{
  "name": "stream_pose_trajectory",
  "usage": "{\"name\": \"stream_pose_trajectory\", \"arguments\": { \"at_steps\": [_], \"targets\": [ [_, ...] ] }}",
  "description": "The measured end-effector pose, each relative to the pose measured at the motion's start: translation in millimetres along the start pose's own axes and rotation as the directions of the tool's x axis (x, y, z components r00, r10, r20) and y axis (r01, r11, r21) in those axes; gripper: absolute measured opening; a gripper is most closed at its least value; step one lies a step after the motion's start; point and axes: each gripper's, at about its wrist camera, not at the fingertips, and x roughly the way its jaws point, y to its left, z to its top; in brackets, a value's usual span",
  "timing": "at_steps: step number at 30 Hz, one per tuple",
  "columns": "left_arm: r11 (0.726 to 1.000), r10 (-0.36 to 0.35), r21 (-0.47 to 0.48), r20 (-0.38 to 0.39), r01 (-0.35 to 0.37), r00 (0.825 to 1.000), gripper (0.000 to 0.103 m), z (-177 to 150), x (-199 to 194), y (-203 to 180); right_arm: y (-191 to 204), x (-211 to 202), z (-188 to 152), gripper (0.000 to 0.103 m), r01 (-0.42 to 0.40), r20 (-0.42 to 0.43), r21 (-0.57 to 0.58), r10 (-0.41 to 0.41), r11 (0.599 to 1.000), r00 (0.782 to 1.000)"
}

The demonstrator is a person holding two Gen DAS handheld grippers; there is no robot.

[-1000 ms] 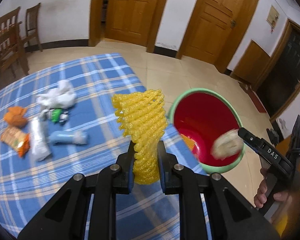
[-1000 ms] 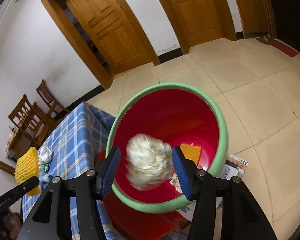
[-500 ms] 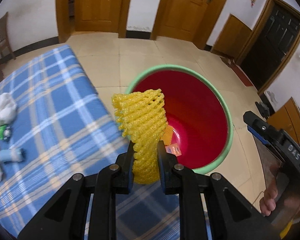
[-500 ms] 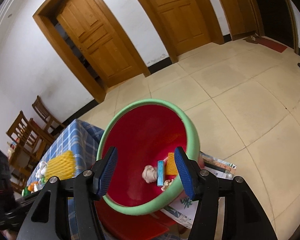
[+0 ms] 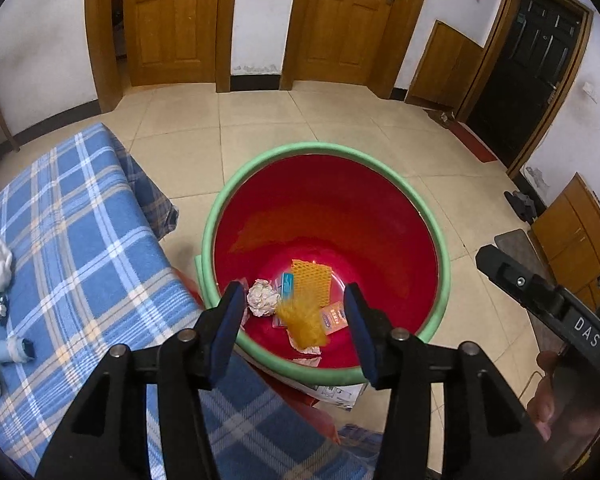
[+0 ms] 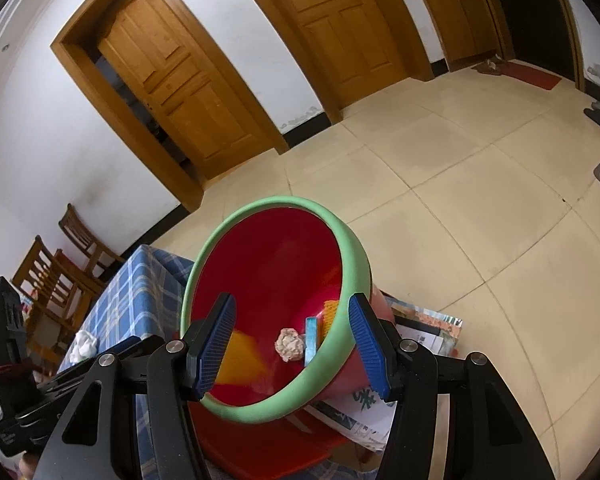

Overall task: Collect trash
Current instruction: 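Move both open tools back over the items on the table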

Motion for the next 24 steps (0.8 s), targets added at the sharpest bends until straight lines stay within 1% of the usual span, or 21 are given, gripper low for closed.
{"name": "stream_pose_trajectory", "arguments": {
  "at_steps": [9, 13, 18, 24],
  "targets": [
    [0.997, 0.015, -0.071, 0.024, -0.013, 1.000, 0.052, -9.6, -25.2, 17.7, 13.0, -9.6, -3.9, 0.060, -0.023, 0.007, -0.032, 0.023, 0.999, 1.000],
    [0.994, 0.038, -0.106, 0.043, -0.033, 0.998, 0.053, -14.4, -38.7, 30.7, 18.8, -12.7, -6.7, 0.060, -0.033, 0.003, -0.044, 0.033, 0.999, 0.999],
    [0.986, 0.067, -0.155, 0.065, -0.056, 0.996, 0.053, -20.6, -54.5, 48.0, 28.1, -16.4, -10.5, 0.060, -0.048, -0.003, -0.057, 0.048, 0.997, 0.999],
    [0.970, 0.108, -0.225, 0.084, -0.087, 0.991, 0.053, -30.1, -73.5, 75.0, 39.8, -16.8, -14.6, 0.060, -0.064, -0.016, -0.085, 0.063, 0.994, 0.998]
  ]
}}
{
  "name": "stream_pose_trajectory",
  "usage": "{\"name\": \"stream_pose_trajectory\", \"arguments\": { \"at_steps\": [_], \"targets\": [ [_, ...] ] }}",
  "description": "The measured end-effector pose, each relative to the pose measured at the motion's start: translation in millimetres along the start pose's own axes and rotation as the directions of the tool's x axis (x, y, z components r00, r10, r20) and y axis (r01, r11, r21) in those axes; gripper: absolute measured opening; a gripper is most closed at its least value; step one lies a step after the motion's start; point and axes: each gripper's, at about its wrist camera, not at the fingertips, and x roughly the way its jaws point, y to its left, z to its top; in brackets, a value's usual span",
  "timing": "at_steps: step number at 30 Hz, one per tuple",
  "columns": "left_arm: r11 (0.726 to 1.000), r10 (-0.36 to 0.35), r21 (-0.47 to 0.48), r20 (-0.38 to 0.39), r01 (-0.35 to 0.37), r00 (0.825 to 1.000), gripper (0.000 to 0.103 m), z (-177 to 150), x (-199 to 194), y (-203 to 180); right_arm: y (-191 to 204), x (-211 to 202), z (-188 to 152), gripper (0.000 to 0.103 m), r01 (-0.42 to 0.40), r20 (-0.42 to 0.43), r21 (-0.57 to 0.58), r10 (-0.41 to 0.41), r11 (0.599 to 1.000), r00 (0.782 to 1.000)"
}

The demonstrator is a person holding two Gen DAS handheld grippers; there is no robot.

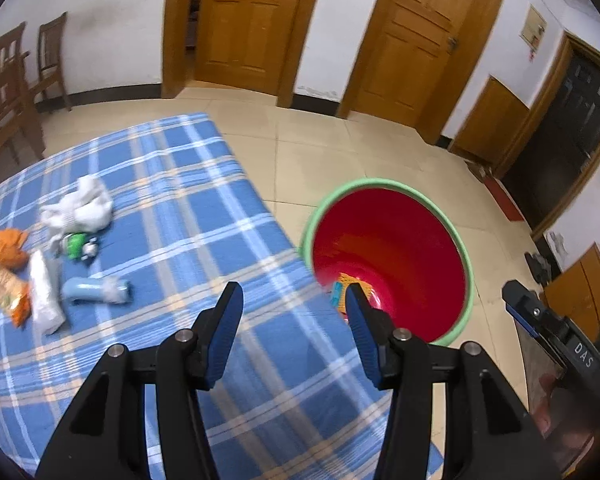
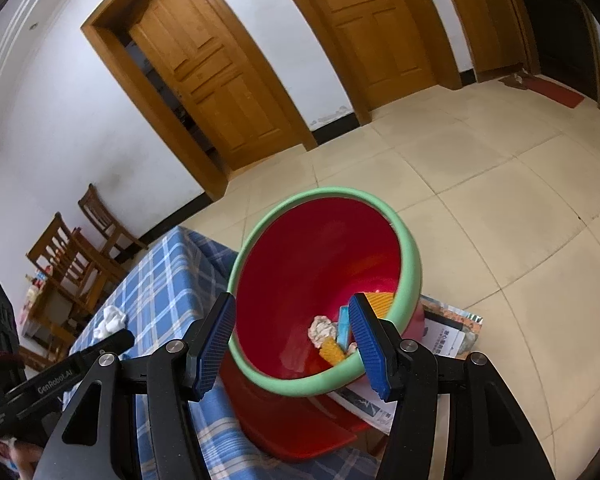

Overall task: Collect trash
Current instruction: 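Move both open tools back over the items on the table, then grasp the orange plush toy with the left tool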

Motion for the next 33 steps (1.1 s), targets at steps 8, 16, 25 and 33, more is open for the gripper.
{"name": "stream_pose_trajectory", "arguments": {
  "at_steps": [8, 16, 25, 33],
  "targets": [
    [0.992, 0.082, -0.101, 0.031, -0.079, 0.996, 0.058, -3.6, -20.4, 50.3, 23.9, 2.4, -7.0, 0.060, -0.025, -0.027, -0.045, 0.024, 0.999, 0.999],
    [0.970, 0.163, -0.192, 0.048, -0.151, 0.985, 0.058, -5.3, -36.3, 109.0, 50.6, 10.0, -16.1, 0.060, -0.039, -0.064, -0.094, 0.033, 0.995, 0.997],
    [0.932, 0.254, -0.274, 0.034, -0.235, 0.967, 0.058, -3.0, -40.5, 182.8, 85.3, 27.9, -31.8, 0.060, -0.045, -0.112, -0.141, 0.029, 0.989, 0.993],
    [0.894, 0.369, -0.283, 0.023, -0.348, 0.929, 0.062, 7.0, -34.3, 236.7, 115.8, 41.0, -45.2, 0.060, -0.051, -0.146, -0.184, 0.024, 0.982, 0.989]
  ]
}}
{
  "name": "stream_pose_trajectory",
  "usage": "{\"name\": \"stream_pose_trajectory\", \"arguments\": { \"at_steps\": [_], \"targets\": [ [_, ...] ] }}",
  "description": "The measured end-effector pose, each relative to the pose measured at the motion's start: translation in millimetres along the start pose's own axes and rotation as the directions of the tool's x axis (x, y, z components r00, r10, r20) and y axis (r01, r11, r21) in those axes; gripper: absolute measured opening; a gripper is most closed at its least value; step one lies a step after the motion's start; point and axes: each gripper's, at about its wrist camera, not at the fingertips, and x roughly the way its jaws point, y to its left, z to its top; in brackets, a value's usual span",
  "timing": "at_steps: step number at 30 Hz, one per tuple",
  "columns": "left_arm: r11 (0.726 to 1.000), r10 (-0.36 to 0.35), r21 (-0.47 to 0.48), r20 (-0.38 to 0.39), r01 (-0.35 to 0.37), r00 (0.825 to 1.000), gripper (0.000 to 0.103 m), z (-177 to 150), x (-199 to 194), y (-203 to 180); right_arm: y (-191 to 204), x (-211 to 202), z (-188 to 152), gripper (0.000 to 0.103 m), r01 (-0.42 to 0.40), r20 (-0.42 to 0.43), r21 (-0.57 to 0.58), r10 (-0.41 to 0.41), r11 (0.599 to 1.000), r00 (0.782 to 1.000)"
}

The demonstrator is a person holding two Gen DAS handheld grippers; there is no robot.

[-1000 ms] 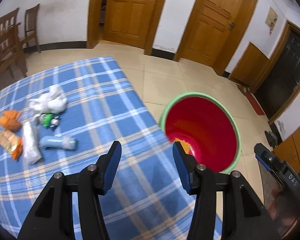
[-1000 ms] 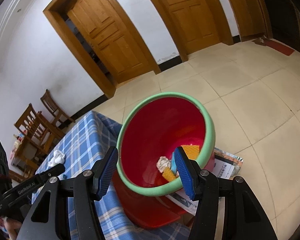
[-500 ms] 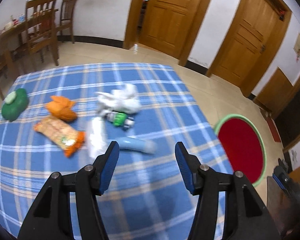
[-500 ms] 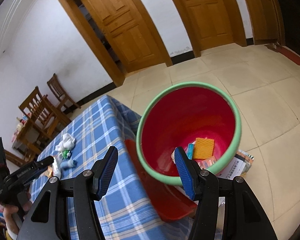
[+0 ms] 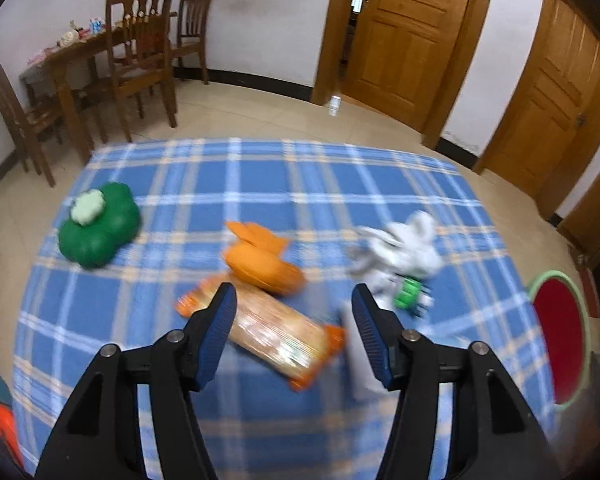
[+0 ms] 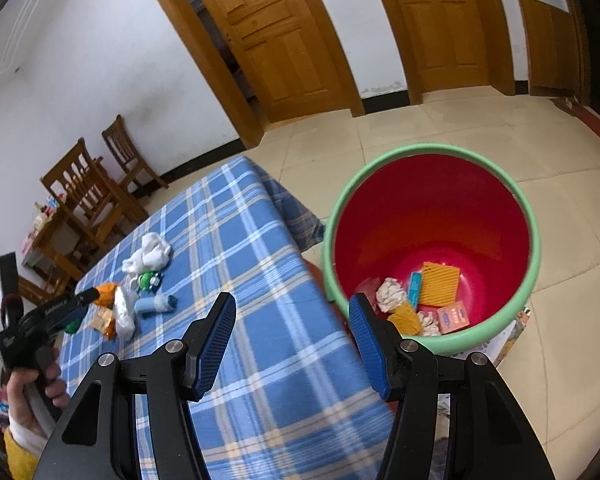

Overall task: Collect trash
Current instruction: 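Grasp the orange plush toy with the left tool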

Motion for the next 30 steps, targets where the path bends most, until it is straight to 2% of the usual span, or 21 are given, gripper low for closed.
{"name": "stream_pose_trajectory", "arguments": {
  "at_steps": [3, 7, 17, 18, 21, 22, 30],
  "targets": [
    [1.000, 0.027, 0.013, 0.004, -0.027, 1.000, 0.063, 5.6, 9.7, 8.2, 8.9, 5.7, -2.7, 0.060, 0.003, -0.013, -0.008, -0.003, 1.000, 1.000],
    [1.000, 0.026, 0.017, -0.015, -0.026, 1.000, 0.063, 9.2, 25.2, 16.0, 16.9, 13.7, -6.4, 0.061, 0.014, -0.033, -0.016, -0.014, 1.000, 0.999],
    [0.999, -0.035, -0.018, -0.037, 0.034, 0.999, 0.063, 8.5, 49.3, 22.1, 34.6, 29.6, -11.0, 0.061, 0.025, -0.070, -0.048, -0.029, 0.999, 0.997],
    [0.999, -0.041, -0.014, -0.037, 0.040, 0.998, 0.062, 8.4, 50.9, 22.0, 37.3, 32.0, -11.7, 0.061, 0.024, -0.075, -0.055, -0.028, 0.998, 0.997],
    [0.997, -0.071, -0.013, -0.036, 0.070, 0.997, 0.044, 7.7, 52.8, 21.8, 44.5, 38.8, -12.9, 0.061, 0.020, -0.089, -0.070, -0.026, 0.997, 0.996],
    [0.997, -0.082, -0.017, -0.038, 0.082, 0.996, 0.041, 7.7, 53.0, 21.6, 46.7, 41.2, -13.4, 0.061, 0.017, -0.094, -0.074, -0.024, 0.997, 0.995],
    [0.992, -0.121, -0.043, 0.005, 0.121, 0.993, 0.037, 2.7, 31.8, 29.2, 71.4, 54.3, -16.6, 0.061, -0.011, -0.122, -0.128, -0.005, 0.992, 0.993]
  ]
}}
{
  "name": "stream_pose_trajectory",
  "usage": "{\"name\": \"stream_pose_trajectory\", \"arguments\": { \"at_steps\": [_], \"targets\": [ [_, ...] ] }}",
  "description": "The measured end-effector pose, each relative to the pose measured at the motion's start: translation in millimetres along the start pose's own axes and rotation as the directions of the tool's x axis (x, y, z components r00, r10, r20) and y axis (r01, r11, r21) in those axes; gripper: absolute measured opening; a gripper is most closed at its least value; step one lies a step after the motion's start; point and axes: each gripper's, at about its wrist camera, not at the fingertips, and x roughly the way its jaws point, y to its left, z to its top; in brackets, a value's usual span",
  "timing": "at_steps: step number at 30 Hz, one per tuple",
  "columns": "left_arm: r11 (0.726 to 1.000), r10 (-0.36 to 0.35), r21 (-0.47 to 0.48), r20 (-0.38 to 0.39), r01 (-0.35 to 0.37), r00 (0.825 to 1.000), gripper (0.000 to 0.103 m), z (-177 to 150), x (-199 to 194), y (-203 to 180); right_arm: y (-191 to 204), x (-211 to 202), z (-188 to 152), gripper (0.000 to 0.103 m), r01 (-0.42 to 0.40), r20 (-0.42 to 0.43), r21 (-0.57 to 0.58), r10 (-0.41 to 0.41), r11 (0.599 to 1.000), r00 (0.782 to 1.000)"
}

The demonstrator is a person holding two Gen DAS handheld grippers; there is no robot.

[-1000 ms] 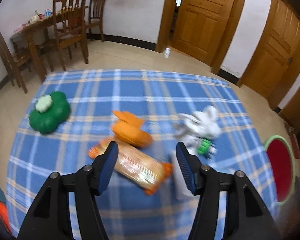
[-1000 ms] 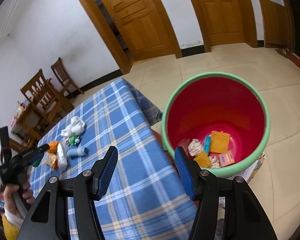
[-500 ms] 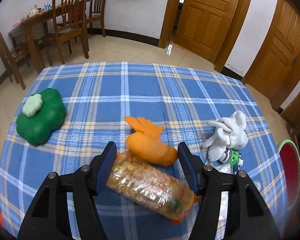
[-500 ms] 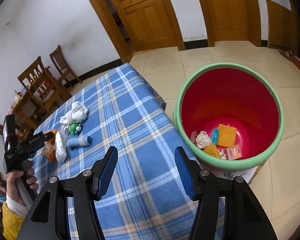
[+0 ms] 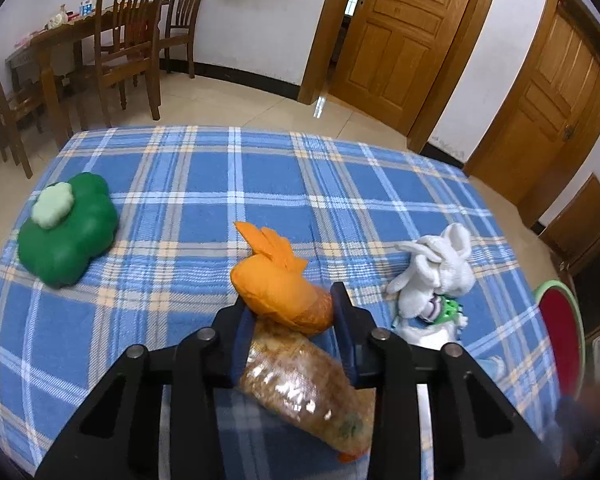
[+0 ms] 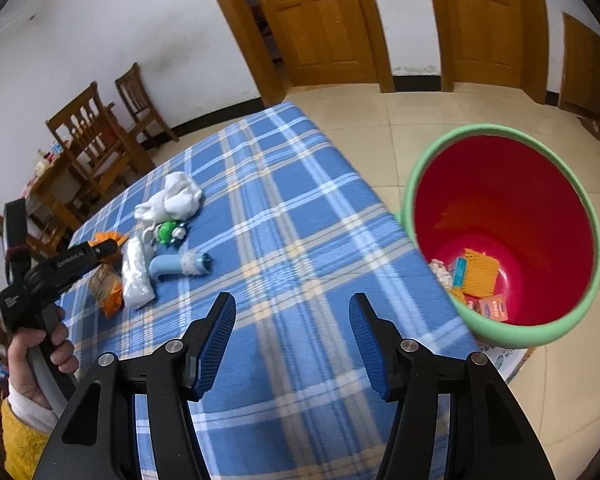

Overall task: Collect trash
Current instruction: 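Grasp the orange plush toy with the left tool, then grasp the white plastic bag with the right tool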

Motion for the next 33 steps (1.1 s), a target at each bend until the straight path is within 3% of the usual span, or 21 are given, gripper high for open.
{"name": "stream_pose_trajectory", "arguments": {
  "at_steps": [16, 33],
  "targets": [
    [0.999, 0.002, -0.049, 0.073, 0.002, 0.997, 0.037, -39.2, -75.3, 30.1, 83.5, 31.3, 11.3, 0.061, -0.119, -0.070, -0.199, 0.107, 0.973, 0.992],
    [0.992, 0.050, -0.119, 0.071, -0.041, 0.996, 0.037, -58.2, -81.8, 54.8, 158.8, 88.4, 32.6, 0.061, -0.199, -0.170, -0.370, 0.144, 0.907, 0.975]
  ]
}}
